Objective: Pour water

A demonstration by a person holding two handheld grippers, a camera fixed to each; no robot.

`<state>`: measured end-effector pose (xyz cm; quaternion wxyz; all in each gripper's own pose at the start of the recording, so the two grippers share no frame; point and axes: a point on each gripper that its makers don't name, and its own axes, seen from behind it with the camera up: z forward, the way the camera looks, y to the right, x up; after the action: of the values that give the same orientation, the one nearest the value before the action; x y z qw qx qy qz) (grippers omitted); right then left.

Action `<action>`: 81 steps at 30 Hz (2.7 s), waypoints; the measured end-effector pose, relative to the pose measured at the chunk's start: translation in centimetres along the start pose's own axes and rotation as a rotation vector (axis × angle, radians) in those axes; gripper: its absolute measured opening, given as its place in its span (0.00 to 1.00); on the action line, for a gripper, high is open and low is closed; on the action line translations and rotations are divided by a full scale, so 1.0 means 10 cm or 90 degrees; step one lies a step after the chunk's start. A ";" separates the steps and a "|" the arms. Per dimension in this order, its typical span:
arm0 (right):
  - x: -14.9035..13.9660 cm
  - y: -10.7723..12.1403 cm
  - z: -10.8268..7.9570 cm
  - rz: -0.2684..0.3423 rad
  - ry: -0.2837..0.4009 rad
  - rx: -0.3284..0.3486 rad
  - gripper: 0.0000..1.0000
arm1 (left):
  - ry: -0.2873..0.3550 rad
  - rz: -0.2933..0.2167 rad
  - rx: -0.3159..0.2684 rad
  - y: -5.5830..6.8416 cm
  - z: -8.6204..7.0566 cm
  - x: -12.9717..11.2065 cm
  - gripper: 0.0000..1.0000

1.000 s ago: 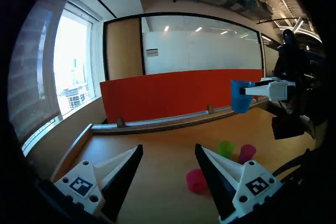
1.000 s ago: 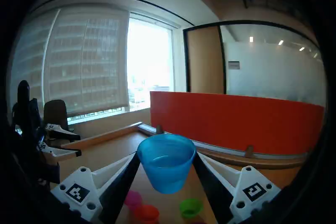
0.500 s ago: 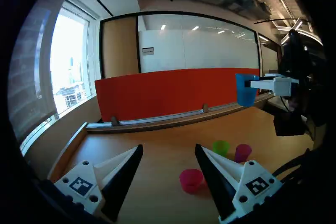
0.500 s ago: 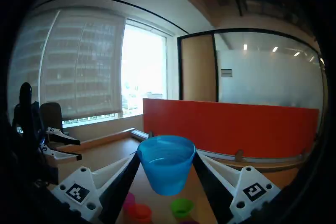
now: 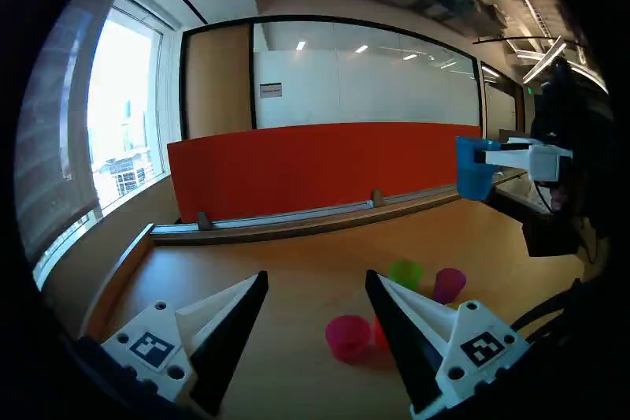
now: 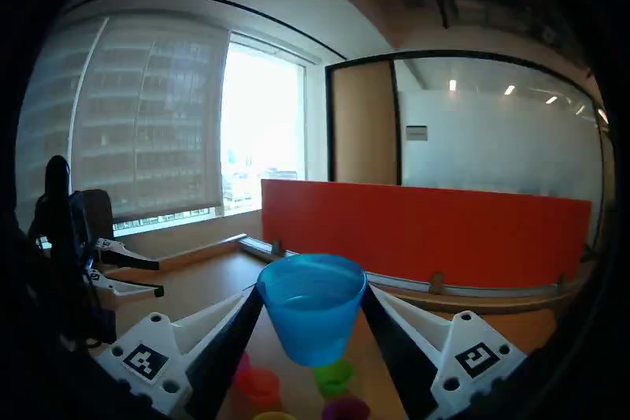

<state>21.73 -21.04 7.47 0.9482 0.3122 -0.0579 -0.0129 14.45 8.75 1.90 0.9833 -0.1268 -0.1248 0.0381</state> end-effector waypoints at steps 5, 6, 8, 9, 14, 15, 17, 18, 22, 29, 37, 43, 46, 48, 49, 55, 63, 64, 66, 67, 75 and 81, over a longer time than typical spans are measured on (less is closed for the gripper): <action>-0.07 0.04 -0.11 0.000 -0.008 -0.010 0.91 | -0.003 0.004 -0.013 0.05 0.08 0.00 0.92; -0.08 0.05 -0.14 0.000 -0.009 -0.012 0.91 | -0.004 0.005 -0.016 0.06 0.10 0.00 0.92; -0.10 0.07 -0.19 0.001 -0.012 -0.017 0.91 | -0.006 0.007 -0.022 0.09 0.14 0.01 0.92; -0.11 0.08 -0.21 0.001 -0.013 -0.019 0.91 | -0.006 0.008 -0.025 0.10 0.15 0.01 0.92; -0.19 0.11 -0.33 0.003 -0.023 -0.029 0.91 | -0.008 0.011 -0.041 0.18 0.26 0.02 0.92; -0.20 0.12 -0.35 0.003 -0.025 -0.031 0.91 | -0.008 0.012 -0.045 0.20 0.28 0.03 0.92; -0.23 0.14 -0.39 0.005 -0.028 -0.035 0.91 | -0.008 0.012 -0.052 0.23 0.32 0.03 0.92; -0.25 0.14 -0.41 0.005 -0.030 -0.037 0.91 | -0.008 0.013 -0.055 0.24 0.35 0.03 0.92; -0.31 0.16 -0.50 0.006 -0.037 -0.043 0.91 | -0.008 0.016 -0.069 0.31 0.44 0.05 0.92; -0.43 0.20 -0.63 0.007 -0.045 -0.057 0.91 | -0.003 0.021 -0.091 0.45 0.57 0.07 0.92; -0.58 0.25 -0.78 0.015 -0.058 -0.075 0.91 | 0.000 0.028 -0.118 0.63 0.70 0.06 0.92; -0.68 0.28 -0.91 0.019 -0.067 -0.092 0.91 | -0.002 0.030 -0.139 0.76 0.83 0.03 0.92; -0.72 0.30 -0.96 0.023 -0.073 -0.098 0.91 | -0.006 0.035 -0.153 0.84 0.90 0.00 0.92; -0.73 0.31 -1.00 0.025 -0.075 -0.102 0.91 | -0.010 0.039 -0.164 0.89 0.95 -0.03 0.92; -0.74 0.32 -1.01 0.025 -0.076 -0.105 0.91 | -0.014 0.041 -0.171 0.93 0.98 -0.05 0.92; -0.75 0.36 -1.07 0.028 -0.078 -0.115 0.91 | -0.044 0.058 -0.208 1.12 1.16 -0.26 0.92; -0.76 0.40 -1.13 0.027 -0.082 -0.124 0.91 | -0.076 0.074 -0.226 1.21 1.36 -0.47 0.92; -0.77 0.40 -1.13 0.027 -0.082 -0.125 0.91 | -0.079 0.075 -0.229 1.23 1.38 -0.49 0.92; -0.77 0.41 -1.14 0.029 -0.082 -0.126 0.91 | -0.083 0.079 -0.233 1.26 1.41 -0.52 0.92; -0.77 0.42 -1.14 0.030 -0.082 -0.127 0.91 | -0.086 0.082 -0.236 1.27 1.43 -0.54 0.92; -0.81 0.47 -1.15 0.033 -0.083 -0.132 0.91 | -0.123 0.112 -0.254 1.42 1.56 -0.72 0.92; -0.82 0.50 -1.16 0.036 -0.083 -0.135 0.91 | -0.172 0.139 -0.270 1.54 1.68 -0.89 0.92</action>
<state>14.88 -9.72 0.33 0.9701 0.2067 -0.1269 -0.0123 0.87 26.72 11.50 0.8993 -0.3363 -0.2456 0.1334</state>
